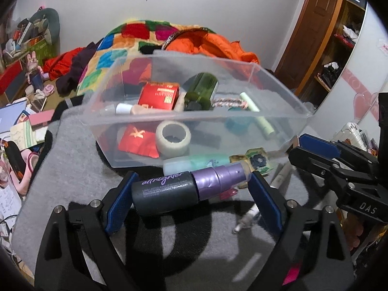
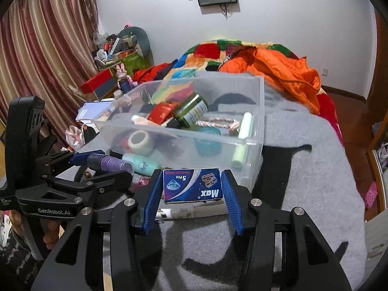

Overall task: Organize objects
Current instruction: 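Grasp the black-and-purple spray bottle with the left gripper while the right grasps the blue Max box, then lower the spray bottle and Max box into the clear box and release both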

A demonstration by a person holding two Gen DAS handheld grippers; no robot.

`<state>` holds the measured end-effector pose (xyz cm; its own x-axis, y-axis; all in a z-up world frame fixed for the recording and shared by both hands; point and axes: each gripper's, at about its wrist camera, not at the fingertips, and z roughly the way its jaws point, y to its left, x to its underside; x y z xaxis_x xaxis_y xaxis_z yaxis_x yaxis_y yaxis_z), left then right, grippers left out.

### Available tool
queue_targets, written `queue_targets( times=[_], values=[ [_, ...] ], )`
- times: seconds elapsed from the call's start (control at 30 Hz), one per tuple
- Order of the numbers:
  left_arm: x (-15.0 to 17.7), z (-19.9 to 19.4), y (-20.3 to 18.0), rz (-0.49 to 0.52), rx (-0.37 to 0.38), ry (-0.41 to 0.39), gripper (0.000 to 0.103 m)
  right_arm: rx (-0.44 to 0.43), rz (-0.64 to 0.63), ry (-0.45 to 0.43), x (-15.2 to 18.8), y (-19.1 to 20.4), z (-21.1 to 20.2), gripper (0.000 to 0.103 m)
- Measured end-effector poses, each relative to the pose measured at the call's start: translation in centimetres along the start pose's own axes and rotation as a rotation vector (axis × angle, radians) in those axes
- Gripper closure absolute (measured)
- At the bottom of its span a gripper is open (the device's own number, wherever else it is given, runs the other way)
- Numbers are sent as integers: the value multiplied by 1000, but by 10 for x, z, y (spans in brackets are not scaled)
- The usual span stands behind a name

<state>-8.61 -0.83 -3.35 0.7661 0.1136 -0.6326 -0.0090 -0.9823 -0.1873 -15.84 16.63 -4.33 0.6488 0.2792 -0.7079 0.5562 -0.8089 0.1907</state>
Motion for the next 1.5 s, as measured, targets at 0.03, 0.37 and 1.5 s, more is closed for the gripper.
queue_targets(
  times=[0.03, 0.37, 1.5],
  values=[
    [-1, -4, -1, 3, 0, -10, 12, 0, -1, -8, -1, 1, -3, 58],
    [-18, -39, -12, 45, -10, -121, 12, 4, 2, -93, -22, 2, -25, 58],
    [-70, 17, 27, -19, -43, -69, 12, 100, -20, -47, -66, -4, 36, 58]
  ],
)
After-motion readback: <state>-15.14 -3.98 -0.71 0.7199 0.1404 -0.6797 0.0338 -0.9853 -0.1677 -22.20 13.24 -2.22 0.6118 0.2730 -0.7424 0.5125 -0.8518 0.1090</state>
